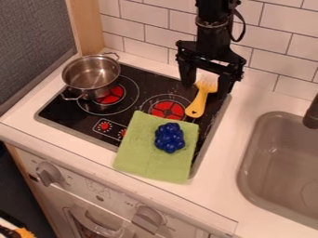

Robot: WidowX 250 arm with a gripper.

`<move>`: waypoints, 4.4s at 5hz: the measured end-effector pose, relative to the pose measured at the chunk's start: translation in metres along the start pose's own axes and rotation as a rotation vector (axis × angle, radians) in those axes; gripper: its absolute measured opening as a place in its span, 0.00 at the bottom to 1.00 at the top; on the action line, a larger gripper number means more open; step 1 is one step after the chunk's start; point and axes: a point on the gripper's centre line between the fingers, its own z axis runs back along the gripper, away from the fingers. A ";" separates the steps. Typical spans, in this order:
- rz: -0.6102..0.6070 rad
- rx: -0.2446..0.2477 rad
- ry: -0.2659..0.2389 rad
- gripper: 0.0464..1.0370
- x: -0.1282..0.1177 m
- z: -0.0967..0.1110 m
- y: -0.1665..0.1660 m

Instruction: Moved the silver pot to the upper right of the burner

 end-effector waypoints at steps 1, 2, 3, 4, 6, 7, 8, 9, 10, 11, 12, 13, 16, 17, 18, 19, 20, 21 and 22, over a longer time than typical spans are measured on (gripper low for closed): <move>0.001 0.001 0.038 0.96 -0.006 -0.014 0.001; 0.067 0.002 0.077 0.96 -0.025 -0.027 0.024; 0.113 0.026 0.011 0.96 -0.032 -0.009 0.054; 0.124 0.072 0.010 0.96 -0.040 -0.006 0.084; 0.136 0.114 -0.004 0.96 -0.045 0.004 0.129; 0.156 0.131 -0.017 0.96 -0.041 0.007 0.147; 0.173 0.109 0.027 0.96 -0.046 -0.015 0.156; 0.176 0.078 0.070 0.91 -0.046 -0.041 0.160; 0.180 0.079 0.062 0.62 -0.043 -0.040 0.160; 0.184 0.090 0.078 0.30 -0.045 -0.040 0.160; 0.178 0.098 0.077 0.11 -0.044 -0.038 0.159; 0.169 0.105 0.078 0.04 -0.043 -0.032 0.159; 0.007 0.156 -0.037 0.03 0.025 0.011 0.109; -0.007 0.144 0.007 0.03 0.031 -0.004 0.092; -0.034 0.133 0.038 0.03 0.032 -0.018 0.069; -0.031 0.104 0.043 0.03 0.033 -0.022 0.060; -0.064 0.089 0.067 0.03 0.032 -0.034 0.043; -0.071 0.089 0.073 0.07 0.030 -0.037 0.040; -0.096 0.081 0.052 0.25 0.030 -0.044 0.030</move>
